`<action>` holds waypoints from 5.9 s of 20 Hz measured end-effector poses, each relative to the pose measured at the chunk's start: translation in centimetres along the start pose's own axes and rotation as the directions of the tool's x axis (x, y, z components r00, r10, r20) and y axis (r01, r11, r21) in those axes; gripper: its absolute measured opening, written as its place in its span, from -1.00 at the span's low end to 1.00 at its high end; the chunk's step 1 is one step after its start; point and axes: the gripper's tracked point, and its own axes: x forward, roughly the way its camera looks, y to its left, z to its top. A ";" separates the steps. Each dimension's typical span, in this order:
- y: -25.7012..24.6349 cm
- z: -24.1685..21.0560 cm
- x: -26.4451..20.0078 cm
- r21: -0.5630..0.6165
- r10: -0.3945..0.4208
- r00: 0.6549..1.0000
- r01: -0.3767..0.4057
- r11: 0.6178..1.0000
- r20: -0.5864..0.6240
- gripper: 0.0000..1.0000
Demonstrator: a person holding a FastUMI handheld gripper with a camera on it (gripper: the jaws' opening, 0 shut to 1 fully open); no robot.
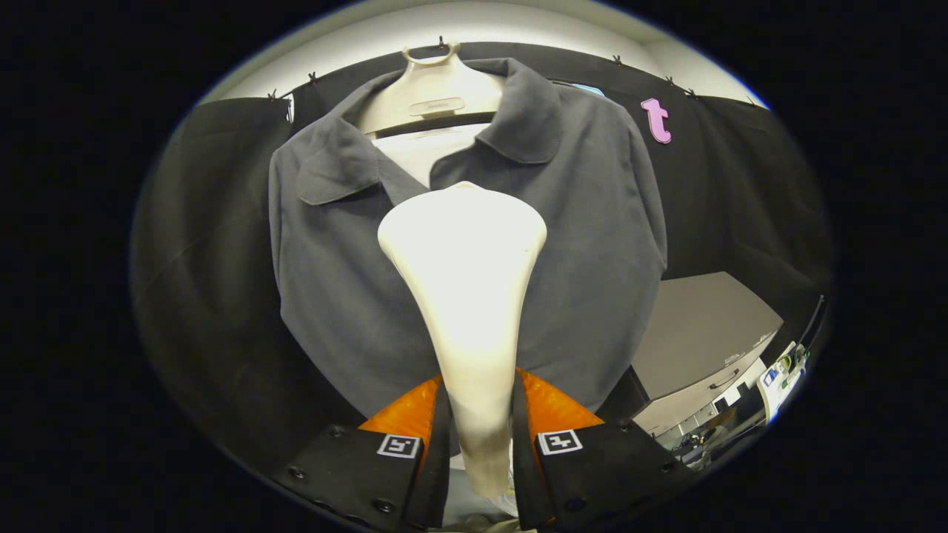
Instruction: Iron the clothes twice with a garment steamer, once on the left side and once on the right side.
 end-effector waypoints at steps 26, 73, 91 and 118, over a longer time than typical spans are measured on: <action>6.5 -7.0 5.9 -0.095 0.031 0.988 -0.046 0.994 -0.154 -0.12; 1.8 -34.9 10.7 -0.086 0.046 0.796 -0.122 0.989 -0.603 -0.12; -6.3 -23.6 1.5 -0.050 0.162 0.892 -0.201 0.978 -0.423 -0.12; -25.9 -5.0 -13.0 0.056 0.077 0.997 -0.077 0.995 0.001 -0.13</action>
